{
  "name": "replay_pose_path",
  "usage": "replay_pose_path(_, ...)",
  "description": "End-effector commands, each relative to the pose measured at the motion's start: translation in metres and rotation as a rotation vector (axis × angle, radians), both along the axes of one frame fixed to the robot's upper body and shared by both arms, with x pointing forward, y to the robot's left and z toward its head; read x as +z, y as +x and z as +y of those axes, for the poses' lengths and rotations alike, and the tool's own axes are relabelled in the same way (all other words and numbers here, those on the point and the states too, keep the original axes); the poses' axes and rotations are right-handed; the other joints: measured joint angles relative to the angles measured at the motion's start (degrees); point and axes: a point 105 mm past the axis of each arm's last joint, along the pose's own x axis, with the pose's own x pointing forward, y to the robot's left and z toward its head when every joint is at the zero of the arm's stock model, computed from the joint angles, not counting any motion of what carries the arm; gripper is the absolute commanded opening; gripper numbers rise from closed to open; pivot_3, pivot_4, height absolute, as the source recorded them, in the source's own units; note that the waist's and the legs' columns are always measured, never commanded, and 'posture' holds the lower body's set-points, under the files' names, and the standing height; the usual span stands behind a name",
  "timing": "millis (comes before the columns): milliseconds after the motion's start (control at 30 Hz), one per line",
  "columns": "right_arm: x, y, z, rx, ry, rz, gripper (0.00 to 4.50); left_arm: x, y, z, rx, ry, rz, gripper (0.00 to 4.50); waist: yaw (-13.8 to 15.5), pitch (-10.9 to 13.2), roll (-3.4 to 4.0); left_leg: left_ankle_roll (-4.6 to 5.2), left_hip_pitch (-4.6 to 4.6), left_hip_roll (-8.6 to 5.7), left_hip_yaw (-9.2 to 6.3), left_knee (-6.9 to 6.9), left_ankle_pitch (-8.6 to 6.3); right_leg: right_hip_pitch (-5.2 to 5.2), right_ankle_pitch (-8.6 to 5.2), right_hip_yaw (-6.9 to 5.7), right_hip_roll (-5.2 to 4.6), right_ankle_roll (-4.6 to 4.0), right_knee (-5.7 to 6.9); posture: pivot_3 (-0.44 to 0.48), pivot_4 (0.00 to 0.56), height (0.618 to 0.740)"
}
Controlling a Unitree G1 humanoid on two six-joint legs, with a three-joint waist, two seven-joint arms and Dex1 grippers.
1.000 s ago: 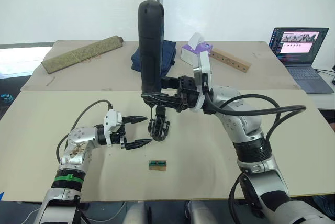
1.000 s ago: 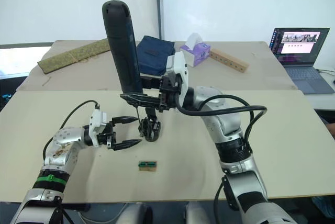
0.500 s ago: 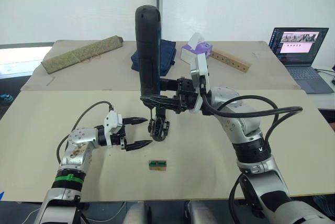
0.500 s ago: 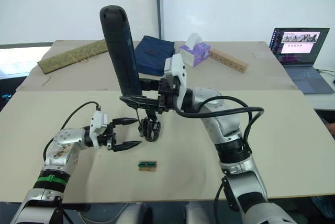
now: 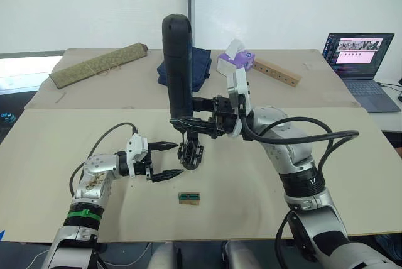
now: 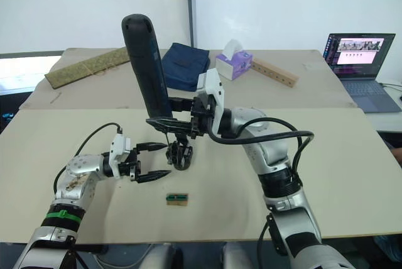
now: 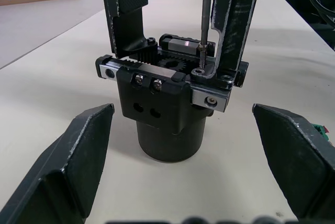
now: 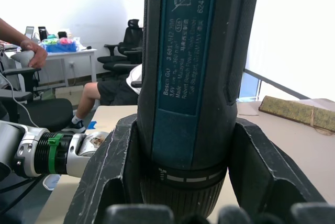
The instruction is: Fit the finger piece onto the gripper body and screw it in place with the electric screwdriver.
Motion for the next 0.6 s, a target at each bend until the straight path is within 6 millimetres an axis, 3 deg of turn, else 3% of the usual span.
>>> replay_pose_path(33,0.0156,-0.0064,-0.0021,0.014,0.048,-0.075,1.93,0.0059,0.0006,-0.0019,-0.013,-0.006,-0.034,4.50,0.00,0.00,0.00,0.00,0.00,0.00,0.00,0.00,0.00,0.00,0.00,0.00,0.00,0.00,0.00,0.000,0.150,0.740)
replay_pose_path(600,0.0127,-0.0057,-0.0004,0.013,0.051,-0.070,1.93,0.0041,-0.0008,-0.0020,-0.013,-0.001,-0.030,4.50,-0.02,0.00,0.00,0.00,0.00,0.00,0.00,0.00,0.00,0.00,0.00,0.00,0.00,0.00,0.00,0.000,0.150,0.740)
